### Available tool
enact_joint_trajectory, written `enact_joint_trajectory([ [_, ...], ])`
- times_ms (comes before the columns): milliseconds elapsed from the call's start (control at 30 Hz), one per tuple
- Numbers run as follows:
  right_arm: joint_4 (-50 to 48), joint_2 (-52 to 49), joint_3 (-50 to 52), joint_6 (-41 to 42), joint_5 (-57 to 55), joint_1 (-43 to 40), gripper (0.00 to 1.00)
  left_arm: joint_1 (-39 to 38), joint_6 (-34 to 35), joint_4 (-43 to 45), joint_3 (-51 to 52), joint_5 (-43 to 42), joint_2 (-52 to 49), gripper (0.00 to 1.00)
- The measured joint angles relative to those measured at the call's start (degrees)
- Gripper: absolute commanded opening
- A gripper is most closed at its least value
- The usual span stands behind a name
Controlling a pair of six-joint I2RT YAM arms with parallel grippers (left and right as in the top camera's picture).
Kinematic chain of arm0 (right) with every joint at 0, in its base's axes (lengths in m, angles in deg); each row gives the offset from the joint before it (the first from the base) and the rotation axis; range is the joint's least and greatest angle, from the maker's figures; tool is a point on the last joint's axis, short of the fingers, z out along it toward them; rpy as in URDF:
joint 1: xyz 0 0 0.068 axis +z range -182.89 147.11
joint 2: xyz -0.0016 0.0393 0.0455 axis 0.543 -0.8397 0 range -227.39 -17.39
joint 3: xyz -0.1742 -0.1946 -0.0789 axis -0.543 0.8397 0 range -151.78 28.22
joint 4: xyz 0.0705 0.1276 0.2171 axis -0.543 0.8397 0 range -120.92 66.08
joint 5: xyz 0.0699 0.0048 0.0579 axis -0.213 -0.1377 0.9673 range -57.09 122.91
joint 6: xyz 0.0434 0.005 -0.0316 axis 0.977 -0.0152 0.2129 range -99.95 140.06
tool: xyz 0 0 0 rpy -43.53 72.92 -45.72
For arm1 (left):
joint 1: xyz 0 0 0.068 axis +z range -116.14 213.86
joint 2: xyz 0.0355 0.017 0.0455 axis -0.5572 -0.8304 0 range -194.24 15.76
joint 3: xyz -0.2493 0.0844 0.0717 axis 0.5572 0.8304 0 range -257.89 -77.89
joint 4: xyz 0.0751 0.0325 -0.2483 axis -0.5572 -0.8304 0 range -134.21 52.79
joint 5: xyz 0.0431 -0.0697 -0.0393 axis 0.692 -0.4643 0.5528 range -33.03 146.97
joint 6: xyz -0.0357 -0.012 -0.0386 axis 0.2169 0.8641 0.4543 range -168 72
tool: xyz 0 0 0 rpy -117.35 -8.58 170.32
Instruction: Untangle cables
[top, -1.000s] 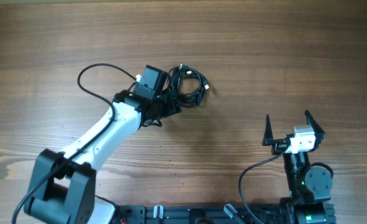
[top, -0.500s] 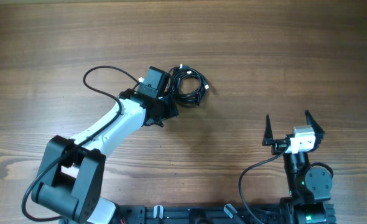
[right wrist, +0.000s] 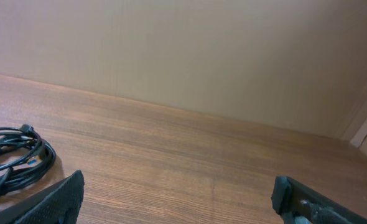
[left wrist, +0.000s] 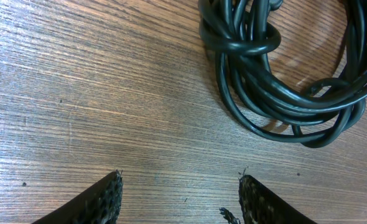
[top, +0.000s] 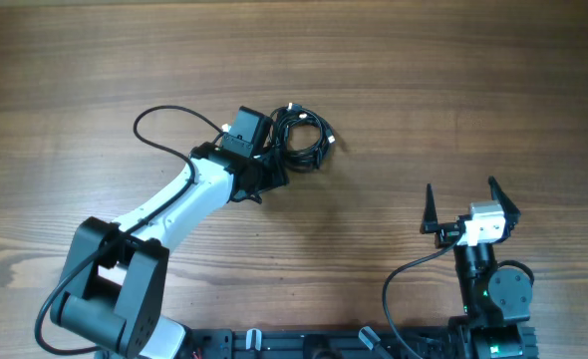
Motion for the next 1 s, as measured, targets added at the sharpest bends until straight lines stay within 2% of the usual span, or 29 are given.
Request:
enact_joint_trajectory([
  [400, 0.02, 0.00, 0.00, 0.02, -0.02, 0.00, 1.00, 0.00, 0.00, 1.05, 1.64, 0.00, 0.00, 0.63],
  [600, 0.02, 0.00, 0.00, 0.02, -0.02, 0.00, 1.00, 0.00, 0.00, 1.79, 2.19, 0.00, 0.00, 0.61],
  [667, 0.00, 0.00, 0.00, 0.02, 0.00, 0.00, 1.00, 0.00, 0.00, 2.56, 2.69, 0.00, 0.00, 0.55],
  [1000, 0.02, 0.00, 0.00, 0.02, 0.00, 0.00, 1.00, 0.00, 0.00, 3.04, 3.76, 0.00, -0.02, 0.55],
])
